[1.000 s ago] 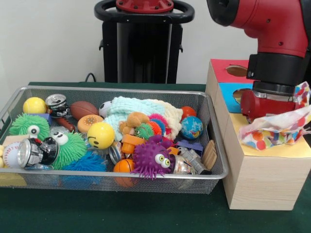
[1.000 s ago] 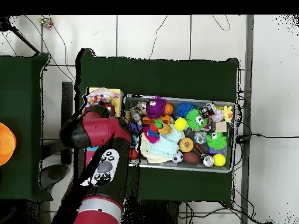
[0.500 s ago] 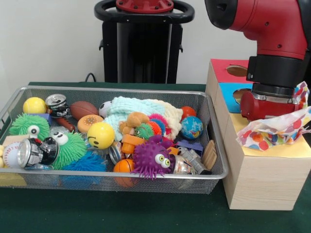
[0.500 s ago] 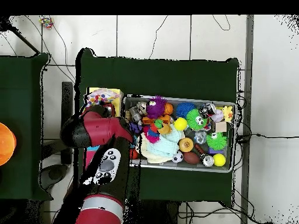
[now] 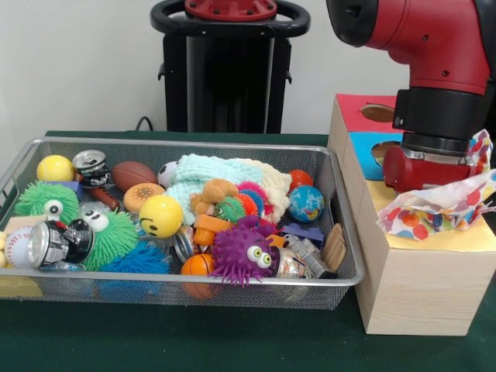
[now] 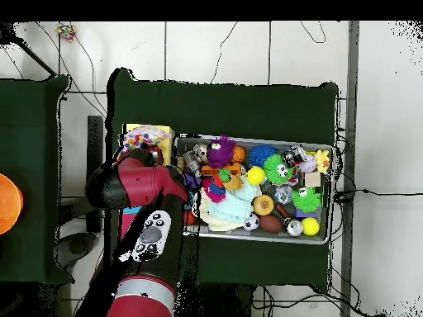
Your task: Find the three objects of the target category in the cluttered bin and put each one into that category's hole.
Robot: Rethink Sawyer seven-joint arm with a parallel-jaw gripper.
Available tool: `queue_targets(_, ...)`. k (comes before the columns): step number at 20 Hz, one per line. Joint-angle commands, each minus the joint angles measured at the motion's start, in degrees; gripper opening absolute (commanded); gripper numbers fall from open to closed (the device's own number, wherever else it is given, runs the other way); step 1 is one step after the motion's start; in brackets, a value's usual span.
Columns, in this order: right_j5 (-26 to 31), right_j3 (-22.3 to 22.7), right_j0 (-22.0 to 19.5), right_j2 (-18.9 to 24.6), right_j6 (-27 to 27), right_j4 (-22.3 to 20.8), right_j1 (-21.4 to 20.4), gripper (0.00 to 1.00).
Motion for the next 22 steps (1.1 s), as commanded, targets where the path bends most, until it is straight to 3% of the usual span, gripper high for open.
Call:
queue_targets(1,8.2,10.0,-0.8,6.3,8.3,-0.3,4.6,0.00)
queue_targets(10,9.0,10.4,-0.7,6.8,8.5,0.4,4.6,0.00)
queue_targets(18,17.8,11.3,1.6,5.3,9.1,2.4,-2.8,0.00)
queue_targets(22,18.9,10.5,2.7,4.0,9.9,2.7,-4.3,0.00)
